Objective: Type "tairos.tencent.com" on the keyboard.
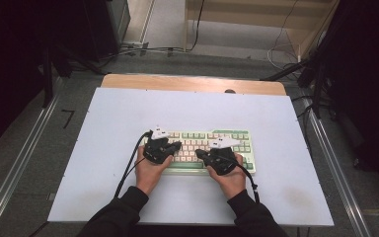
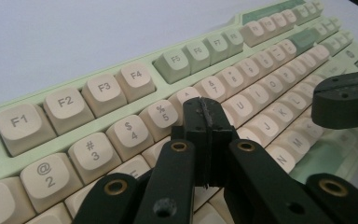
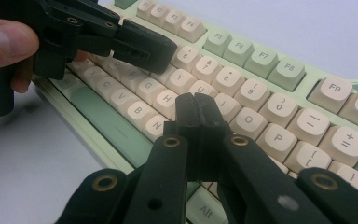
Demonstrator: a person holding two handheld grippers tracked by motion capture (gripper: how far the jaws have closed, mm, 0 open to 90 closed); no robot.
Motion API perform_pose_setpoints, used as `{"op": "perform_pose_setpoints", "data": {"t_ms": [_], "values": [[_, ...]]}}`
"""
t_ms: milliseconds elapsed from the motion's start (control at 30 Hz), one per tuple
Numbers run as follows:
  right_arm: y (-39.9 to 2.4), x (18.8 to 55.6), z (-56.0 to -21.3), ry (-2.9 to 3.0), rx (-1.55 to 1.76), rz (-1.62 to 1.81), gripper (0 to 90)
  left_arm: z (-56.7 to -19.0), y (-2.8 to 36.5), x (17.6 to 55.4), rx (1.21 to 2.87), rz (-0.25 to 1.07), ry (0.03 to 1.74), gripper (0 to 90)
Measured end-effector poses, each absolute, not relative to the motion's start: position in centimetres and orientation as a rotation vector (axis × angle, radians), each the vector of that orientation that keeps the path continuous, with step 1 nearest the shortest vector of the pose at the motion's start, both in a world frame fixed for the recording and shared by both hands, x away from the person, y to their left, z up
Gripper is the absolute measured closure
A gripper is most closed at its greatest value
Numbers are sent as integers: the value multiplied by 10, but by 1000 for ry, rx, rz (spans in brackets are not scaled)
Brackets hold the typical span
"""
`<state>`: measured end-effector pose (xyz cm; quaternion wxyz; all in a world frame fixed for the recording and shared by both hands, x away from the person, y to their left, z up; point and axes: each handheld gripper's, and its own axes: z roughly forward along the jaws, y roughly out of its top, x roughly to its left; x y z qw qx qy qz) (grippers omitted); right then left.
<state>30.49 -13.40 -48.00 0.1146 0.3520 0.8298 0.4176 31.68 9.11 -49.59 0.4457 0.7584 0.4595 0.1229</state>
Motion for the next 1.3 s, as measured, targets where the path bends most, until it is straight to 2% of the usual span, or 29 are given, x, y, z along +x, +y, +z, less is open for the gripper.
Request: {"op": "perform_pose_setpoints", "data": {"t_ms": [967, 1000, 1067, 1300], "values": [[-136, 306, -479, 2429, 1039, 1235, 875, -480, 104, 304, 1819, 297, 1096, 900], [-137, 306, -479, 2428, 1041, 1233, 872, -480, 104, 303, 1817, 300, 1099, 900], [-139, 306, -479, 2420, 1053, 1242, 790, -480, 106, 303, 1817, 298, 1101, 900], [-147, 307, -477, 2410, 1075, 1270, 770, -478, 114, 300, 1789, 292, 1110, 900]]}}
